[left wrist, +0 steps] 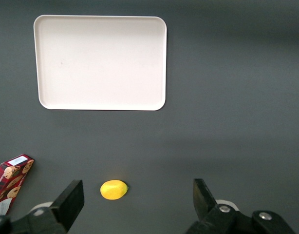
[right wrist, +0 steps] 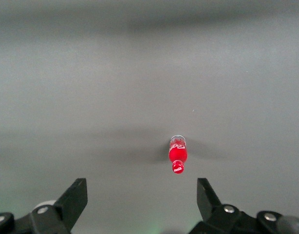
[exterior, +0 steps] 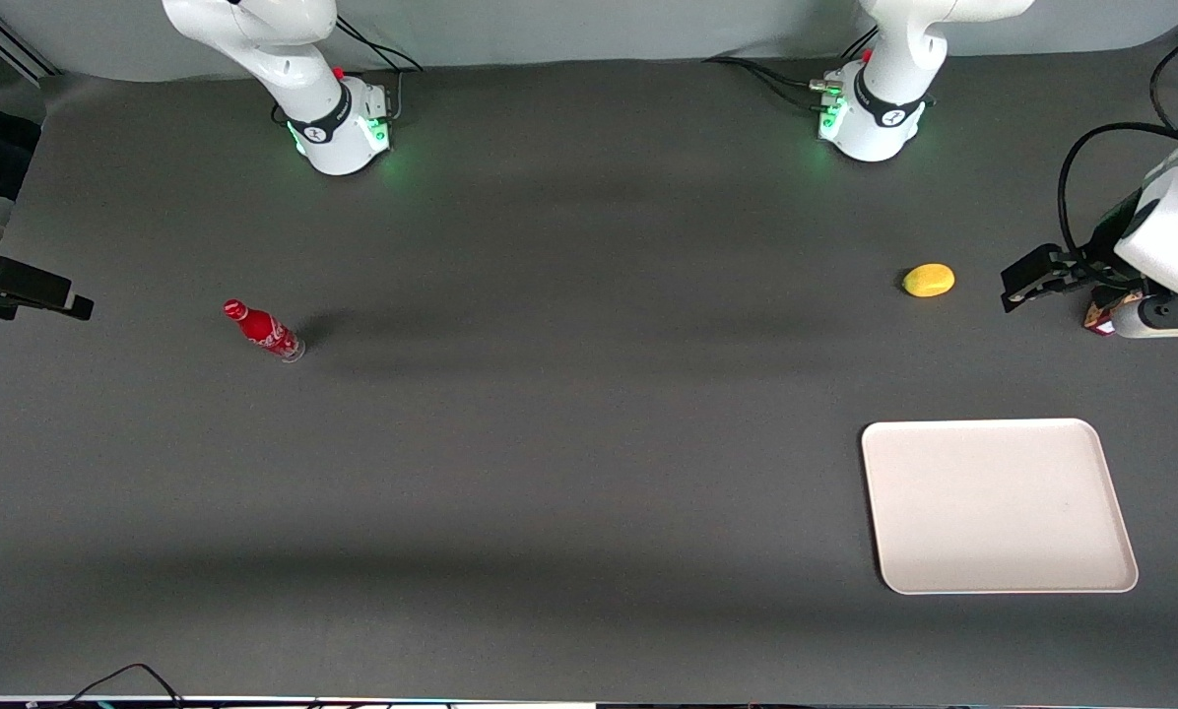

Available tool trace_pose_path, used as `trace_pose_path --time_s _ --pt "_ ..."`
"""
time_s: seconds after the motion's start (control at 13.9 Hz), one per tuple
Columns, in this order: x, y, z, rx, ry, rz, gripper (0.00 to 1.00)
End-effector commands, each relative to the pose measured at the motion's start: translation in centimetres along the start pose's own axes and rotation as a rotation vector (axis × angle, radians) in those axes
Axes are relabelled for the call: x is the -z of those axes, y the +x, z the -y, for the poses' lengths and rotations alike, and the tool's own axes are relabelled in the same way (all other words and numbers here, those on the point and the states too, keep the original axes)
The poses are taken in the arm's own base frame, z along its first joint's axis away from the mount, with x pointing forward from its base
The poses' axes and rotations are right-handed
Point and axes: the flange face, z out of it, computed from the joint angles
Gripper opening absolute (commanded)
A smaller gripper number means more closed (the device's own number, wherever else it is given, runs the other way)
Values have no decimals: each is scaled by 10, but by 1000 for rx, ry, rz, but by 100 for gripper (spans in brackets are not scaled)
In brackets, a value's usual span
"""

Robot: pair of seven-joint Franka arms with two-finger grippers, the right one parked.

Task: Place red cookie box on tray
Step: 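Lower the open left gripper onto the red plaid cookie box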

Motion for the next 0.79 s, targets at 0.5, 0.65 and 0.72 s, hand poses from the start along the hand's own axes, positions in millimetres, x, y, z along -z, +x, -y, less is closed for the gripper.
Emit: trace_pose_path --time_s 0.5,0.65,0.72 --pt "-1 1 0 6 12 21 100" --pt "-1 2 0 6 18 20 100" --pt "-1 2 0 6 18 20 100"
